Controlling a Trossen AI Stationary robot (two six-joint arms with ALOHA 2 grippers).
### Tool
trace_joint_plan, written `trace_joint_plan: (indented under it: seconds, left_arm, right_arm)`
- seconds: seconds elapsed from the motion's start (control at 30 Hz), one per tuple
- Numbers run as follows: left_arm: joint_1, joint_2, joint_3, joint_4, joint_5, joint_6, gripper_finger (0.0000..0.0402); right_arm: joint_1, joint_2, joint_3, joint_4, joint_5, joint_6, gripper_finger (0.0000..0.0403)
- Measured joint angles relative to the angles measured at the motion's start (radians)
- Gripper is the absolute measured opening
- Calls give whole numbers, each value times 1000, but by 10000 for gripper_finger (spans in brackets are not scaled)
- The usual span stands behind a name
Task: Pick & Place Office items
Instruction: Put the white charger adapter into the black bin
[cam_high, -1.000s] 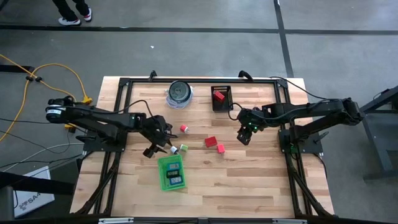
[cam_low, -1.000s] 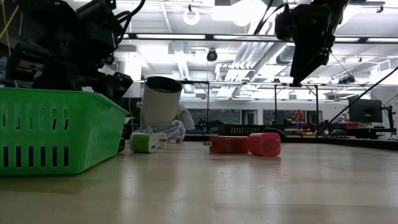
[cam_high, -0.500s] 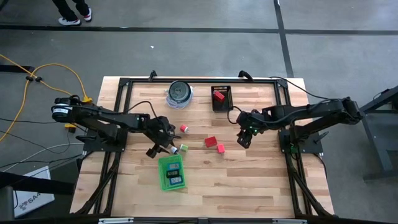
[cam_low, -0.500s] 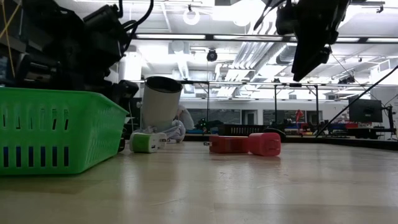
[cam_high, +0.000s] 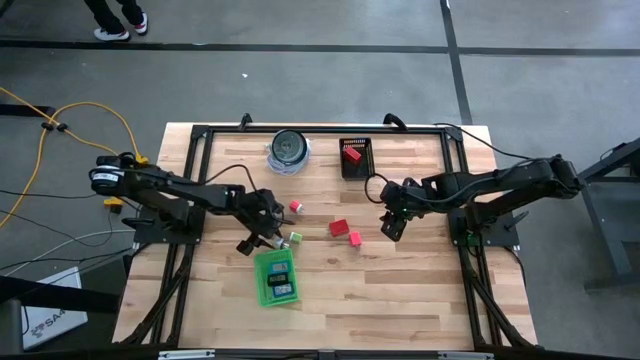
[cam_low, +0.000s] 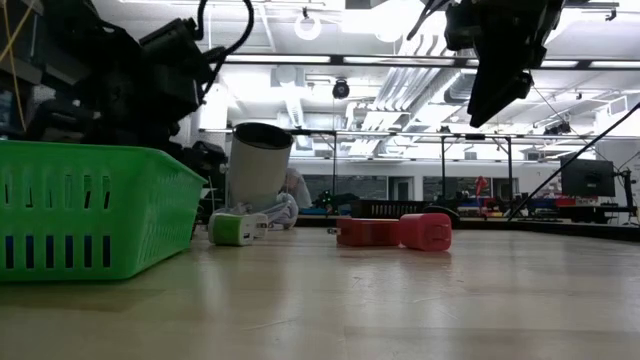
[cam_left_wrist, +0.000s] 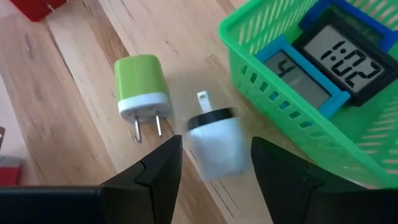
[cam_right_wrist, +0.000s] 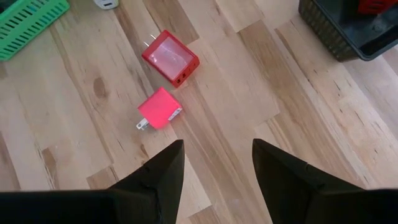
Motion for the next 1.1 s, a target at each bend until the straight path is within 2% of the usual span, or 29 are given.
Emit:
trace_joint_plan:
  seconds: [0.37, 1.0, 1.1]
  left_arm:
    - [0, 59, 0, 37, 0, -18, 186]
    - [0, 59, 0, 53, 1, -79, 186]
    - [0, 59, 0, 52, -29, -85, 186]
  right_arm:
    - [0, 0, 0, 0, -1, 0, 176]
    - [0, 0, 0, 0, -1, 0, 176]
    - [0, 0, 0, 0, -1, 0, 176]
